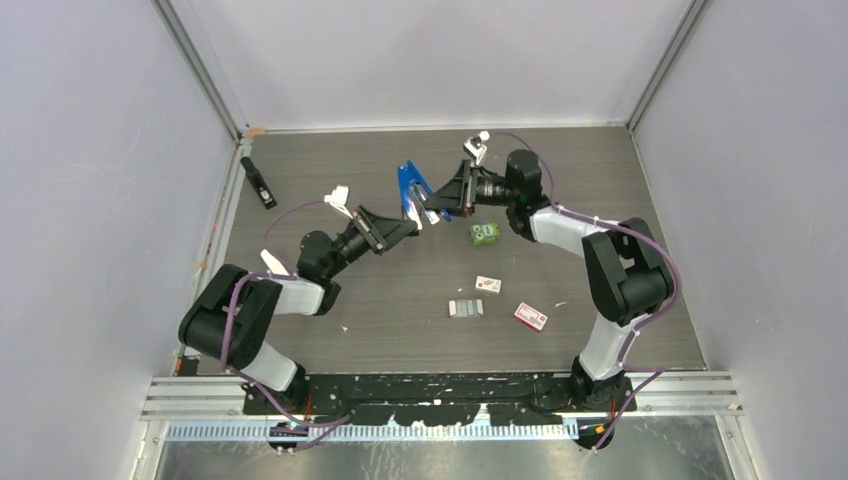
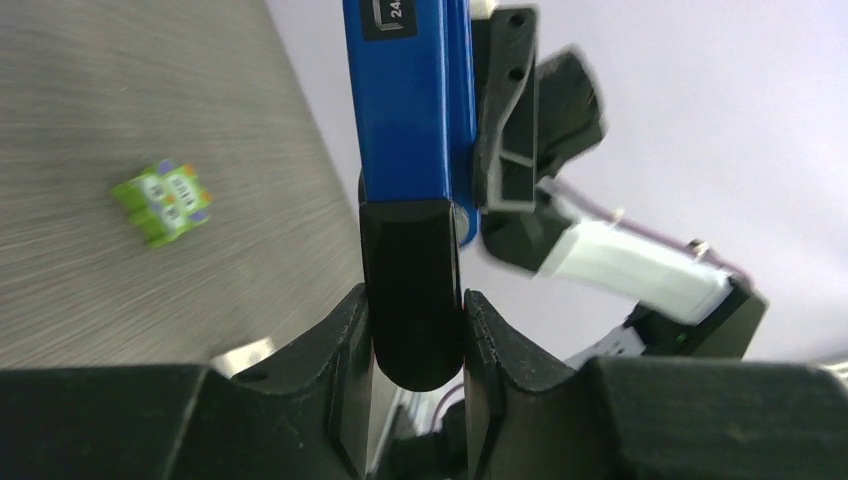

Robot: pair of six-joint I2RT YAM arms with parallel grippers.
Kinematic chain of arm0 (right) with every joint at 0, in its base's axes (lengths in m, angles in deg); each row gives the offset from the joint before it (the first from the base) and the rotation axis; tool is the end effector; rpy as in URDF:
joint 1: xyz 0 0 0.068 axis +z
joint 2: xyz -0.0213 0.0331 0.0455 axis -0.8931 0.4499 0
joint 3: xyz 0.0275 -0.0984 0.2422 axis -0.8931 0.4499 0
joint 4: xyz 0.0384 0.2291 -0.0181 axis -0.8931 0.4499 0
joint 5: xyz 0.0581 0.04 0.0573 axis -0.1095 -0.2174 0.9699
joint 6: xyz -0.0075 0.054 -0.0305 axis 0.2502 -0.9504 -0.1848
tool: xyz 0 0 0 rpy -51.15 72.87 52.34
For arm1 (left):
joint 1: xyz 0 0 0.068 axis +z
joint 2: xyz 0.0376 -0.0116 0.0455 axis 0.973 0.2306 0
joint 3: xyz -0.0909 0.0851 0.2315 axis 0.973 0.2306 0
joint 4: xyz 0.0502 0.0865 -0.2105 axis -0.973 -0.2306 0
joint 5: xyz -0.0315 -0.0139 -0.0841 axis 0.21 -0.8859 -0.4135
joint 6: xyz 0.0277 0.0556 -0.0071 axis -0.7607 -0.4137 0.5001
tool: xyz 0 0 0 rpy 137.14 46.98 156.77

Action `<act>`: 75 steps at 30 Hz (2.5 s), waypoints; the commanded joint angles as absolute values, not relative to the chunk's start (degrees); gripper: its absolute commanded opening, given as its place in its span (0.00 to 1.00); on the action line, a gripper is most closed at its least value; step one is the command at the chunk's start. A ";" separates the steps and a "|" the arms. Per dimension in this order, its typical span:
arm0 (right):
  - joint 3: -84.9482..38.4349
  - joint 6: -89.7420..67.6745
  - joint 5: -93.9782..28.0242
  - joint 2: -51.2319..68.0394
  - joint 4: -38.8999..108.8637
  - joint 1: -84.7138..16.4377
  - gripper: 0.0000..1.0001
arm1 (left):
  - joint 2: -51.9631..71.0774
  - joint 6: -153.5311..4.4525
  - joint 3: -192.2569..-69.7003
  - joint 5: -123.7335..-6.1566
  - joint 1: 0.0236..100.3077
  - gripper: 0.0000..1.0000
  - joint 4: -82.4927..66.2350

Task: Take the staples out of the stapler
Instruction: Unload the staple at the center of the board, then place the stapler at the center of the board.

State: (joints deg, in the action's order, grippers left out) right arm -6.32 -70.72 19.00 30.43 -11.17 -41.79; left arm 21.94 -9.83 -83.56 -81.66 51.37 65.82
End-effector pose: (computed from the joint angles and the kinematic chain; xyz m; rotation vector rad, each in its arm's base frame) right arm 0.3299 0.1738 0.2554 -0.2661 1.9440 1.8987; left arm 0.2401 -0.1357 0.2294 -0.2780 1.5875 -1.7303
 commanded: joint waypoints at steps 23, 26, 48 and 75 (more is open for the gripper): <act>-31.51 47.16 -16.82 33.96 72.01 -36.30 0.01 | 10.21 -69.81 -79.32 -83.03 65.03 0.00 32.43; -27.92 50.02 -19.69 31.83 68.54 -34.90 0.01 | 10.26 -71.21 -78.32 -82.28 64.87 0.00 32.77; -40.78 8.84 7.89 31.88 73.64 -30.48 0.01 | 14.52 -27.29 -85.36 -90.10 60.89 0.00 54.44; -20.94 -29.56 22.54 15.74 40.84 -42.04 1.00 | -4.80 -23.26 -87.98 -79.06 59.04 0.00 30.52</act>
